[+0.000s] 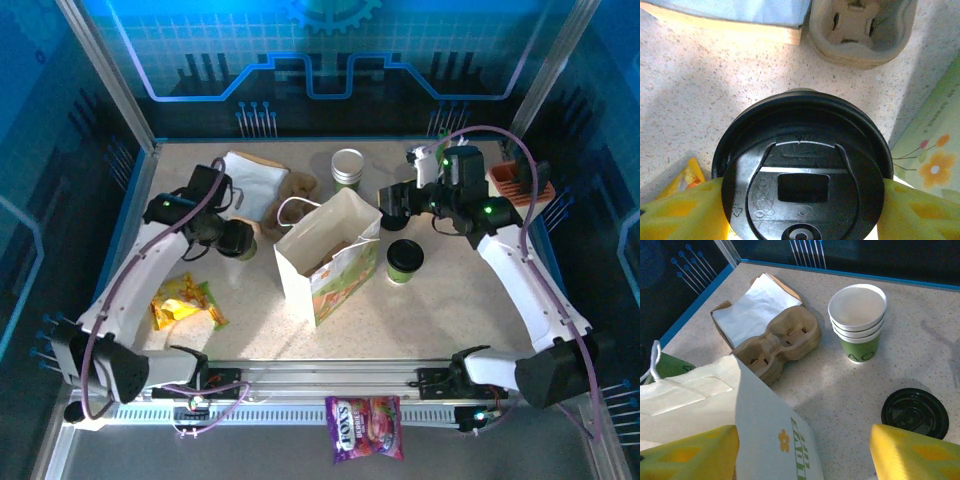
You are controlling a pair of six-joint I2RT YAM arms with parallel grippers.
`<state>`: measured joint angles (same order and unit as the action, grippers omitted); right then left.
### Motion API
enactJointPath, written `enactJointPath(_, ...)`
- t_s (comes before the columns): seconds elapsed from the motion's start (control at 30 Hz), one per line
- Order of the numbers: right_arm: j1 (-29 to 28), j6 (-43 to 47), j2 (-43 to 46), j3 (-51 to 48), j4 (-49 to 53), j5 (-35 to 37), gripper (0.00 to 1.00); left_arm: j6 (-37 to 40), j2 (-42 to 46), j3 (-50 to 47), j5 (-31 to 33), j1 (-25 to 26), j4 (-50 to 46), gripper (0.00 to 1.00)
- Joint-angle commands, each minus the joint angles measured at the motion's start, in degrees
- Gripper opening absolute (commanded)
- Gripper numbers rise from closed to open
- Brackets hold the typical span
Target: Pack the takeout coffee
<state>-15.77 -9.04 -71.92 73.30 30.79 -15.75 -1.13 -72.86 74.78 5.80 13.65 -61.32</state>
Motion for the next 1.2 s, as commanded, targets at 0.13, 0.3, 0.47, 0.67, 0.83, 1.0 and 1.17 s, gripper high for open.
enactJointPath(0.13, -3.5, 0.5, -2.6, 5.9, 5.1, 1.8, 0.71, 0.4, 5.4, 9.3, -0.3, -0.3, -7.3, 0.63)
enactJointPath(0.3, -5.6, 1.0, -5.1, 8.1, 6.6, 2.6, 0.71, 1.3, 6.0, 15.4, 0.7, 0.9, -11.8, 0.62)
enactJointPath(0.47, -7.3, 2.4, -7.9, 10.6, 9.2, 3.1, 0.70, 1.7, 6.3, 21.0, 1.0, 3.1, -14.6, 0.62)
enactJointPath(0.67, -9.0, 3.8, -10.1, 12.5, 11.3, 4.0, 0.68, 1.0, 6.1, 29.4, 1.5, 8.1, -16.7, 0.61)
enactJointPath(0.83, -10.0, 5.0, -11.3, 12.9, 12.6, 5.2, 0.62, -0.3, 4.8, 35.4, 1.6, 14.6, -17.7, 0.60)
enactJointPath(1.0, -10.4, 5.0, -10.9, 11.0, 11.5, 5.2, 0.54, -2.2, 4.3, 36.9, 0.0, 21.9, -16.0, 0.59)
enactJointPath(1.17, -10.5, 4.9, -10.1, 9.7, 10.3, 5.1, 0.43, -3.4, 1.2, 37.9, 2.3, 28.8, -15.9, 0.58)
